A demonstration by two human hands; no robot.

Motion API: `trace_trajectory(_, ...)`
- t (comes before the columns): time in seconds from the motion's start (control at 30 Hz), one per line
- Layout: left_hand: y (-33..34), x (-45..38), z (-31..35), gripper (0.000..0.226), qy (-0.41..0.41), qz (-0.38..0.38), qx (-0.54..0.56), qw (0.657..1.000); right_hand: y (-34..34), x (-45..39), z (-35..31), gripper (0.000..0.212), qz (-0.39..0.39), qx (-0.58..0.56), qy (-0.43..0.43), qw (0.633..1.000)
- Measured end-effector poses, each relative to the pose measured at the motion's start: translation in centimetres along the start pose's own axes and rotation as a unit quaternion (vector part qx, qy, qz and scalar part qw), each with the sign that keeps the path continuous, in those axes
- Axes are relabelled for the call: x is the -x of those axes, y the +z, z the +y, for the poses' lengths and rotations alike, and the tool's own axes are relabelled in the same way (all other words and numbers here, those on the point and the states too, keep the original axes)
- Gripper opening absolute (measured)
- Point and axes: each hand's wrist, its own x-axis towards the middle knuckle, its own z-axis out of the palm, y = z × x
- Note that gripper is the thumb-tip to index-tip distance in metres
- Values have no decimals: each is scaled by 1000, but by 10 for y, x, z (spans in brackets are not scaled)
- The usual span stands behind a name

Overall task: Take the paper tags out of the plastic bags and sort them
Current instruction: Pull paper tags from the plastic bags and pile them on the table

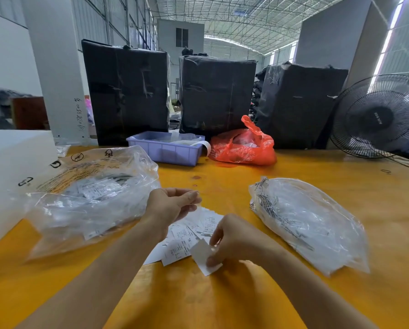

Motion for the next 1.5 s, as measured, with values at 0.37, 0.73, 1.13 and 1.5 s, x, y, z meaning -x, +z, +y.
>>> trace_trajectory(0.37,-3,-2,-1,5,2,21,5,1000,-20,-9,18,46,166,-401,-225,872)
trace_trajectory(0.73,3,0,-2,6,-7,-13,2,1000,-16,-12,20,33,203,-396,-172,879)
trace_trajectory(1.13,13,9,-5,4,-1,-90,-57,994,-19,-11,19,7,274,-518,-146,797)
trace_trajectory(1.5,17,13,-4,9,-5,-115,-55,992,-13,-13,18,13,339,-365,-164,851)
